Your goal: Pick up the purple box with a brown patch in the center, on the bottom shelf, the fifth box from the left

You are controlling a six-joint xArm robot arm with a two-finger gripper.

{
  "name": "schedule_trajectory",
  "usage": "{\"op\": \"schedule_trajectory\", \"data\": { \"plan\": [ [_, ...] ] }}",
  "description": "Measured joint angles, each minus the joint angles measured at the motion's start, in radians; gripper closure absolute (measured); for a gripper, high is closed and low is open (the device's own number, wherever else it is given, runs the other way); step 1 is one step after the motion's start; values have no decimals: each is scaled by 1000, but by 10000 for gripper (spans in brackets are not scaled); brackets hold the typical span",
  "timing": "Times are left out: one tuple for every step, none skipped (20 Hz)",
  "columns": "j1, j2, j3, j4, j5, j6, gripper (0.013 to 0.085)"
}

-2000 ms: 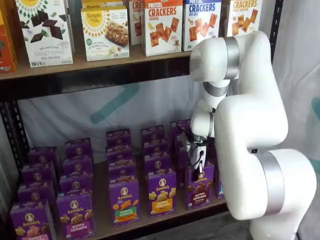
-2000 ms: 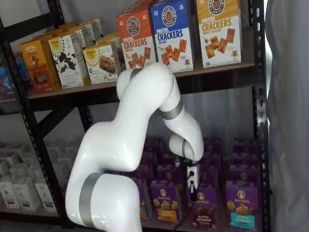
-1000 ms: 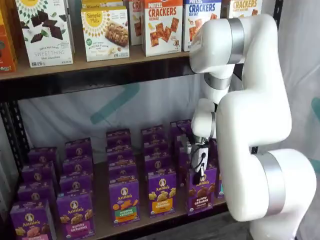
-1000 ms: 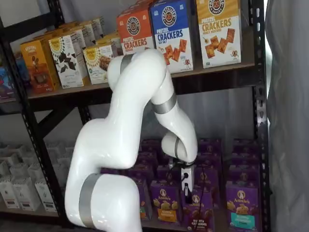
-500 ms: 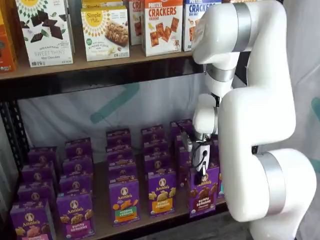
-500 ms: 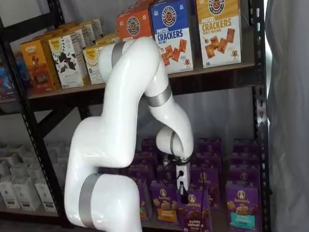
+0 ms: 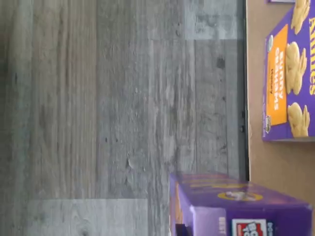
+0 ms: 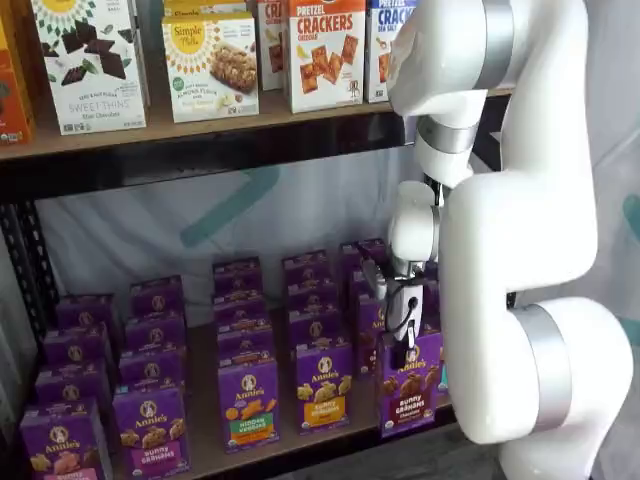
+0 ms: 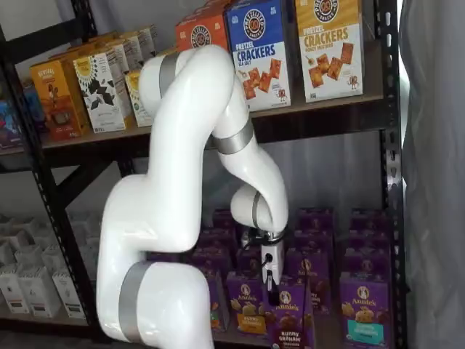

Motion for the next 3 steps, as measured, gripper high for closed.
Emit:
{"op": "schedule_trajectory", "data": {
  "plan": [
    [0, -8, 5, 6, 4, -5, 650],
    [-1, -15, 10, 10, 9, -10, 650],
    [-2, -21, 14, 12, 14, -12, 650]
  ]
}}
